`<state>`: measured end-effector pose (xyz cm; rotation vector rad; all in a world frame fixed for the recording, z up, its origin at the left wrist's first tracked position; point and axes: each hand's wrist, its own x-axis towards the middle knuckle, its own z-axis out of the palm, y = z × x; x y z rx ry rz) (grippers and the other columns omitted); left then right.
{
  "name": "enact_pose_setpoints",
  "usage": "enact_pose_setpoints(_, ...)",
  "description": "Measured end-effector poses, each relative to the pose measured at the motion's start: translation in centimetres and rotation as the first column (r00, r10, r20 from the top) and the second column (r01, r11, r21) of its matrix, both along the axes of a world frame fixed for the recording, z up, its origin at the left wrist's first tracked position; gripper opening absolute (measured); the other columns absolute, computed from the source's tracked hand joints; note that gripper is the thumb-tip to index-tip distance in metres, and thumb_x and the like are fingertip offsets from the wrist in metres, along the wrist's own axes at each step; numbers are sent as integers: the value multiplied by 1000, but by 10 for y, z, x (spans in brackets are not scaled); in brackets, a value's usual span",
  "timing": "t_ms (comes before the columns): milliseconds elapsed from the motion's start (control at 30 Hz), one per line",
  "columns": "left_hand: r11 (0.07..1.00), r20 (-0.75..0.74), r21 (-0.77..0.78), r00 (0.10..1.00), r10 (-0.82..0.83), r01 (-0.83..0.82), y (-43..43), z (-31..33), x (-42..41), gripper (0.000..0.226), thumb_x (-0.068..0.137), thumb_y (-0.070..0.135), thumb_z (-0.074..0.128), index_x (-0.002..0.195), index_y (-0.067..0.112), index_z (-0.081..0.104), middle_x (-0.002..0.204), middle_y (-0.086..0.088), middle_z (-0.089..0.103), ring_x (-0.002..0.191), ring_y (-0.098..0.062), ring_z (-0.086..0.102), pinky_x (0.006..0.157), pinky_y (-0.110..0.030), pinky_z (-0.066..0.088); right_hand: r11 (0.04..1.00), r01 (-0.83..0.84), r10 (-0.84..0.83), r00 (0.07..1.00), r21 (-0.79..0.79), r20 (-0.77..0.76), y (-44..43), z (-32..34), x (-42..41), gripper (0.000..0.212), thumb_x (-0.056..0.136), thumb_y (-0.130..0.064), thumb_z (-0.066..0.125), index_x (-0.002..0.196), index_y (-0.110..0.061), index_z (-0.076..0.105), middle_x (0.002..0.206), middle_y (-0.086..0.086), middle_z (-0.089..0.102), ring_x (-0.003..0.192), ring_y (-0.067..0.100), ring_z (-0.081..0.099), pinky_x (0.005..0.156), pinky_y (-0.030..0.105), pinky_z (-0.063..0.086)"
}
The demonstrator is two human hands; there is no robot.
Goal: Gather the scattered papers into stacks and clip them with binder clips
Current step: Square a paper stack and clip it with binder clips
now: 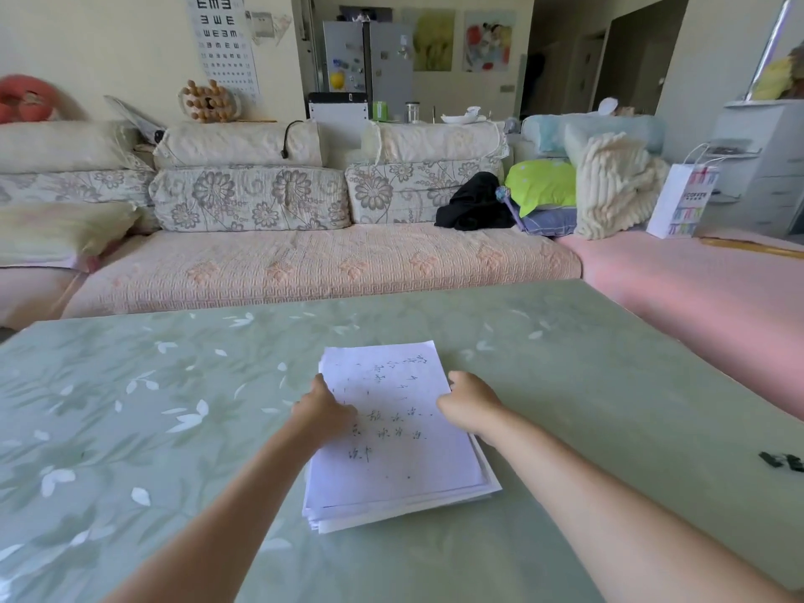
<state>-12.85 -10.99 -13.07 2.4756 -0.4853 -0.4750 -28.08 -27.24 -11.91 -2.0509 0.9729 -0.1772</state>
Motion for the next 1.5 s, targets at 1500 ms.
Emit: enact_pose_setpoints(1500, 501, 502, 124, 381, -776, 857, -286, -28, -323, 30, 98, 18, 46, 121, 26, 63, 115, -2, 57, 110, -22, 49, 82, -37, 50, 903, 310, -324, 946, -298, 2, -204, -25, -319, 4, 83, -24, 72, 83, -27, 74, 89, -5, 74, 85, 18, 68, 80, 32, 55)
